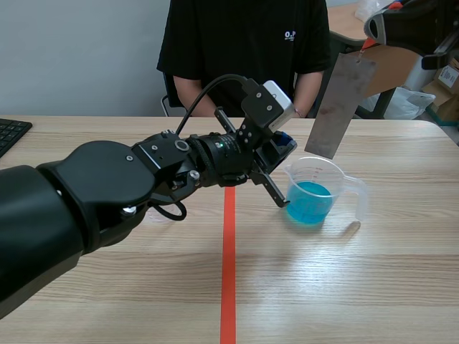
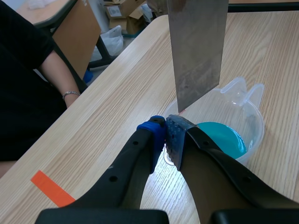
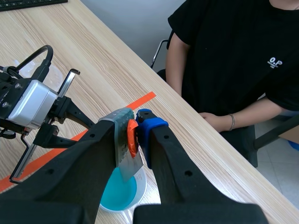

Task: Do the redox reaction experiment.
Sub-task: 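Point at the plate with the left hand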

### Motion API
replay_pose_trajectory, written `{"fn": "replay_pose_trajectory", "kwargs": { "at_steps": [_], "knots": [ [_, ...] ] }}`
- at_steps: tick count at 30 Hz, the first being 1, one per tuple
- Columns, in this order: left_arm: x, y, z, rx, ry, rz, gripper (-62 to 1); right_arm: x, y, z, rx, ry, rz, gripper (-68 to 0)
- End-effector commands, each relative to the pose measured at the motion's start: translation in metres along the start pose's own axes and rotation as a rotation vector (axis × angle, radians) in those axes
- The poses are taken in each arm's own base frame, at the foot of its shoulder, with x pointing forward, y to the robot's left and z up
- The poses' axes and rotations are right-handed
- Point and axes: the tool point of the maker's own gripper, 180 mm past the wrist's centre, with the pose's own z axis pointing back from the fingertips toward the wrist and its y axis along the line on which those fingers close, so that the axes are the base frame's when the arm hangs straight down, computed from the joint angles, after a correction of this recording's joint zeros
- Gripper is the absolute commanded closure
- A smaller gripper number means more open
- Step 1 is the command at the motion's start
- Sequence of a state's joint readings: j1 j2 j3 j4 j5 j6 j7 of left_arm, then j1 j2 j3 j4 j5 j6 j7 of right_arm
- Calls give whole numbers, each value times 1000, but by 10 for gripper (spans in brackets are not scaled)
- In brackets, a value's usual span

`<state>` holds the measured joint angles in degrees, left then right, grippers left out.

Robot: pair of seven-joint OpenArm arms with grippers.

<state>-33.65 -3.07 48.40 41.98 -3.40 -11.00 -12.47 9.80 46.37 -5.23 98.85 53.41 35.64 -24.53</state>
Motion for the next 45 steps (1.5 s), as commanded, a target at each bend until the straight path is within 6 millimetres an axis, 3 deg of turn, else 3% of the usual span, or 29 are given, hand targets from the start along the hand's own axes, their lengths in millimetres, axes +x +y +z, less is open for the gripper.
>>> {"fn": "replay_pose_trajectory", "kwargs": {
  "at_steps": [1, 9, 15, 21, 30, 36, 45],
  "knots": [
    [14, 3, -3, -2, -42, -10, -44, 17, -7, 4, -18, -38, 30, -15],
    [3, 5, 7, -29, -17, -14, -44, 16, -7, 4, -18, -31, 30, -15],
    [-7, 13, 43, -19, -6, -21, -44, 16, -7, 4, -18, -31, 30, -15],
    [-17, 10, 101, -24, 28, -49, -44, 16, -7, 4, -18, -31, 30, -15],
    [-20, 4, 207, 33, 95, 57, -44, 16, -7, 4, -18, -31, 30, -15],
    [-55, -3, 269, 152, 238, 176, -44, 15, -7, 4, -18, -31, 30, -15],
    [-100, -40, 344, 334, 424, 387, -44, 16, -7, 4, -18, -31, 30, -15]
  ]
}}
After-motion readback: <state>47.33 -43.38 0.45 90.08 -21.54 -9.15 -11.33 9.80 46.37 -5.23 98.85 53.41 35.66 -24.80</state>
